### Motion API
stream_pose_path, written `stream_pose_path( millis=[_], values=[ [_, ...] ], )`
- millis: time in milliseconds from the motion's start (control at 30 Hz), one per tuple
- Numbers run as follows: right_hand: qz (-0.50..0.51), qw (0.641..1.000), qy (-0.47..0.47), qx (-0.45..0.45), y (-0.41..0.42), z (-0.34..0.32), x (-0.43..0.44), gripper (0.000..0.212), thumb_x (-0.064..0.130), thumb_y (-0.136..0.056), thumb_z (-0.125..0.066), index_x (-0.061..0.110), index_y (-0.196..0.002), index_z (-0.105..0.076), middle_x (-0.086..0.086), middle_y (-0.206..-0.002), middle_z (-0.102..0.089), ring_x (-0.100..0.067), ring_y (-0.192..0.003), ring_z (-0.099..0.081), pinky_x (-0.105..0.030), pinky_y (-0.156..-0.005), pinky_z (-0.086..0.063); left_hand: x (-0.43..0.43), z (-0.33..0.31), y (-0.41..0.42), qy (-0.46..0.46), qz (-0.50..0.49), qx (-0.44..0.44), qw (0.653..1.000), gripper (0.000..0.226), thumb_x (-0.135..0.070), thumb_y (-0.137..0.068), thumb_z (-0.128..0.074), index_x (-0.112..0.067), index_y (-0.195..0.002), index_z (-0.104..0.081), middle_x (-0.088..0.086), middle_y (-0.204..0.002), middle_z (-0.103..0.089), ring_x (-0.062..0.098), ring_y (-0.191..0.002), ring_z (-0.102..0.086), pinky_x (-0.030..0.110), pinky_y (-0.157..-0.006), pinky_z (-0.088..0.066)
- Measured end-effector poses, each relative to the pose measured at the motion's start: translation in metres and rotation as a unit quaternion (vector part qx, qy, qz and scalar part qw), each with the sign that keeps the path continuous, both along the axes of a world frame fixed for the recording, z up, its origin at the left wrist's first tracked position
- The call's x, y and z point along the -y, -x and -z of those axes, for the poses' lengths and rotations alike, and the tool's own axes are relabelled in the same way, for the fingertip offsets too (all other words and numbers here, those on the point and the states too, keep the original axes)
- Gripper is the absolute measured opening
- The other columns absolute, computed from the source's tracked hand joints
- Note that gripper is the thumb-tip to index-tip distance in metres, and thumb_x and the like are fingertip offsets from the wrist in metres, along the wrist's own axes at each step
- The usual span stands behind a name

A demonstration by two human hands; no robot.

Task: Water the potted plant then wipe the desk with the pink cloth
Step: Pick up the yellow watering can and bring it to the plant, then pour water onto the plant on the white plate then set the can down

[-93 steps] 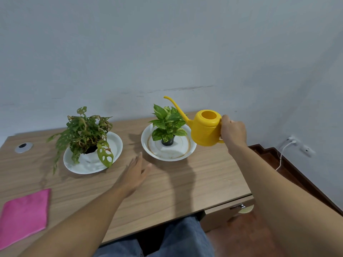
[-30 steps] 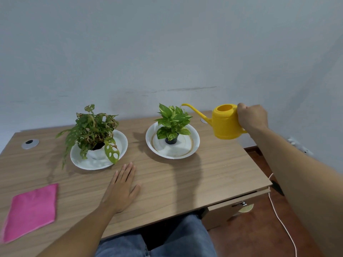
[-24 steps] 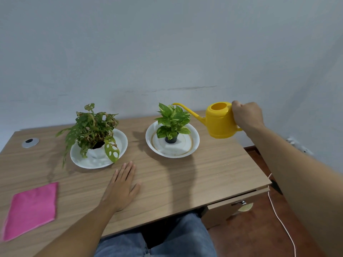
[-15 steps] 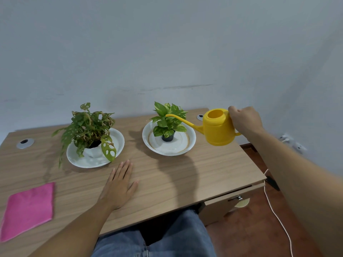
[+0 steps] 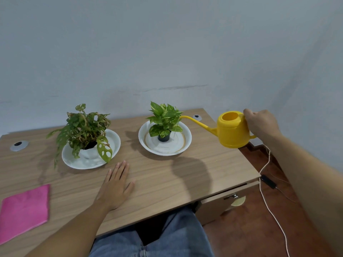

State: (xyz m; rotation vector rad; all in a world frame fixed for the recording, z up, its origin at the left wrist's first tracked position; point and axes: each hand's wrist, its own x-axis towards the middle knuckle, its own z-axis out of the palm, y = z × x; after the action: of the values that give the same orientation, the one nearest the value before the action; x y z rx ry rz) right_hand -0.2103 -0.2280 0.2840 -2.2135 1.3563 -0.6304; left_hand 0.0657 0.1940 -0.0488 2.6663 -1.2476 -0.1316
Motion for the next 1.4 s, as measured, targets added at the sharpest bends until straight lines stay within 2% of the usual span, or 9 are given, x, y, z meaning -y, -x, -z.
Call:
stream_pose_path(
  millis=[233, 367, 533, 700, 800, 1000, 1133, 1233, 1400],
  values=[
    [0.027, 0.997, -0.029, 0.064, -0.008, 0.002, -0.005, 0.049, 0.038, -0.094, -0.05, -0.005, -0.069, -0.049, -0.027, -0.072, -0.058, -0.035, -0.069, -0.052, -0.047, -0.064, -0.043, 0.001, 0.0, 0.001, -0.003, -0.001, -0.002, 1.0, 0.087, -0.074, -0.105, -0.006, -0.025, -0.175, 0.01, -0.007, -0.184, 0.017, 0.012, -0.169, 0.021, 0.042, -0.137, 0.009],
    [0.04, 0.991, -0.086, 0.1, -0.02, 0.008, -0.014, 0.043, 0.045, -0.084, -0.049, 0.005, -0.071, -0.054, -0.018, -0.073, -0.057, -0.036, -0.073, -0.063, -0.04, -0.062, -0.041, 0.001, -0.004, 0.003, -0.001, 0.001, -0.006, 1.0, 0.088, -0.074, -0.104, -0.007, -0.025, -0.175, 0.01, -0.008, -0.184, 0.018, 0.012, -0.168, 0.022, 0.042, -0.137, 0.01],
    [0.03, 0.984, -0.129, 0.122, -0.039, 0.015, -0.034, 0.045, 0.043, -0.091, -0.048, 0.004, -0.07, -0.058, -0.017, -0.073, -0.066, -0.046, -0.086, -0.075, -0.041, -0.064, -0.046, -0.012, -0.002, 0.004, 0.005, 0.011, -0.009, 1.0, 0.084, -0.07, -0.11, -0.015, -0.022, -0.177, 0.007, -0.008, -0.185, 0.015, 0.008, -0.168, 0.021, 0.043, -0.139, 0.003],
    [0.001, 0.978, -0.153, 0.143, -0.062, 0.023, -0.052, 0.033, 0.042, -0.094, -0.055, 0.017, -0.073, -0.056, -0.014, -0.091, -0.064, -0.035, -0.079, -0.061, -0.041, -0.075, -0.055, -0.034, -0.007, 0.006, 0.03, 0.022, -0.025, 0.999, 0.081, -0.066, -0.113, -0.021, -0.022, -0.178, 0.002, -0.012, -0.185, 0.013, 0.001, -0.167, 0.021, 0.037, -0.138, 0.003],
    [-0.017, 0.977, -0.161, 0.137, -0.077, 0.021, -0.066, 0.034, 0.043, -0.094, -0.055, 0.016, -0.073, -0.057, -0.014, -0.091, -0.065, -0.034, -0.081, -0.062, -0.049, -0.085, -0.061, -0.048, -0.008, 0.005, 0.045, 0.01, -0.024, 0.999, 0.082, -0.065, -0.113, -0.025, -0.019, -0.178, -0.004, -0.01, -0.186, 0.006, 0.002, -0.168, 0.016, 0.033, -0.137, 0.003],
    [-0.055, 0.983, -0.133, 0.116, -0.118, 0.014, -0.097, 0.049, 0.037, -0.095, -0.05, -0.01, -0.083, -0.059, -0.029, -0.083, -0.069, -0.05, -0.09, -0.072, -0.054, -0.075, -0.056, -0.086, -0.004, -0.008, 0.037, -0.035, -0.012, 0.999, 0.088, -0.069, -0.109, -0.024, -0.017, -0.178, -0.005, -0.006, -0.186, 0.005, 0.008, -0.17, 0.011, 0.034, -0.138, 0.0],
    [-0.076, 0.981, -0.151, 0.094, -0.145, 0.015, -0.111, 0.05, 0.048, -0.087, -0.047, 0.001, -0.084, -0.063, -0.026, -0.089, -0.07, -0.043, -0.076, -0.069, -0.04, -0.067, -0.053, -0.115, -0.001, -0.019, 0.033, -0.078, -0.011, 0.996, 0.09, -0.07, -0.109, -0.026, -0.015, -0.178, -0.007, 0.0, -0.186, 0.0, 0.017, -0.172, 0.005, 0.038, -0.138, -0.004],
    [-0.08, 0.982, -0.149, 0.085, -0.163, 0.013, -0.122, 0.053, 0.055, -0.079, -0.044, 0.007, -0.074, -0.063, -0.021, -0.085, -0.073, -0.04, -0.078, -0.072, -0.049, -0.076, -0.059, -0.13, 0.004, -0.02, 0.028, -0.093, 0.0, 0.995, 0.089, -0.07, -0.109, -0.023, -0.016, -0.178, -0.006, 0.0, -0.187, 0.0, 0.015, -0.172, 0.007, 0.041, -0.139, -0.003],
    [-0.113, 0.98, -0.135, 0.088, -0.188, 0.007, -0.144, 0.041, 0.037, -0.1, -0.05, 0.006, -0.074, -0.055, -0.011, -0.07, -0.055, -0.031, -0.069, -0.05, -0.036, -0.059, -0.036, -0.138, 0.002, -0.015, 0.018, -0.103, 0.014, 0.994, 0.087, -0.066, -0.111, -0.026, -0.016, -0.178, -0.003, 0.0, -0.187, 0.003, 0.014, -0.172, 0.009, 0.043, -0.139, -0.003]
  ],
)
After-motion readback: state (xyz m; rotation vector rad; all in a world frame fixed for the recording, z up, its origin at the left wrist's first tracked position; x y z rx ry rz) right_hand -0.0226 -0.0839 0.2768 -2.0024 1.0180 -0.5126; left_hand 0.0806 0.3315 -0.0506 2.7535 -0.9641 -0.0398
